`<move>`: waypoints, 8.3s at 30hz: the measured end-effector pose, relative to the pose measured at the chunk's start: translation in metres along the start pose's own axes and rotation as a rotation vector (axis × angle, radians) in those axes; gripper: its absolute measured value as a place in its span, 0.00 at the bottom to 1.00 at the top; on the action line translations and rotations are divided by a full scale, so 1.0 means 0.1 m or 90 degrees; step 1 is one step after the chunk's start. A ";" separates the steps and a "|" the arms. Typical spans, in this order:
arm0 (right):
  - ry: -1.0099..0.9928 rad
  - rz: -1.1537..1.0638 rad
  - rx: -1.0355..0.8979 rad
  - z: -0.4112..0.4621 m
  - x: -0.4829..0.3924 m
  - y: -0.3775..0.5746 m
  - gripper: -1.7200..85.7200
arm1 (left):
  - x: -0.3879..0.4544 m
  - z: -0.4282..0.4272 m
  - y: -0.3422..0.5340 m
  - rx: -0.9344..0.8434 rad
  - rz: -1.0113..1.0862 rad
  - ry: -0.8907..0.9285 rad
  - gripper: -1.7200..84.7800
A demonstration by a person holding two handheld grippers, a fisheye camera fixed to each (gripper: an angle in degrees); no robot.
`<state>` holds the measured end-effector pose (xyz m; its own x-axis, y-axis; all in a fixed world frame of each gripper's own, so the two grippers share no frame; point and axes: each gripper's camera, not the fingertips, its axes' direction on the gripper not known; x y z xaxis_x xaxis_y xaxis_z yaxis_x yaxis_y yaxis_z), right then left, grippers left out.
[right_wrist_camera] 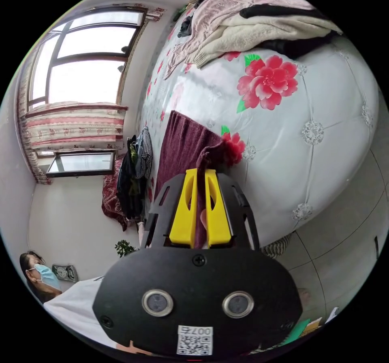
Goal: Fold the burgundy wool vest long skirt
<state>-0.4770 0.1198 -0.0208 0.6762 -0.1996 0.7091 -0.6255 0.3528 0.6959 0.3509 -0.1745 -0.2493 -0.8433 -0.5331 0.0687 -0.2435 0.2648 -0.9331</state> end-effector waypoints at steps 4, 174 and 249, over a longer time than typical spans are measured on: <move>0.028 -0.021 -0.006 -0.01 -0.10 -0.05 0.02 | -0.19 -0.15 0.10 0.045 -0.040 0.005 0.12; 0.106 -0.289 -0.113 1.39 -0.78 0.89 0.03 | 4.84 1.34 -1.00 -0.193 0.523 0.281 0.08; 0.084 -0.197 -0.373 2.34 -1.16 -0.19 0.12 | 2.64 1.90 -1.46 -0.384 0.348 0.203 0.12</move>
<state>-0.6351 -0.0780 -0.0900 0.8558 -0.2707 0.4409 -0.1060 0.7423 0.6616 0.2550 -0.5061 -0.1618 -0.9879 0.0198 -0.1540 0.0987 0.8459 -0.5241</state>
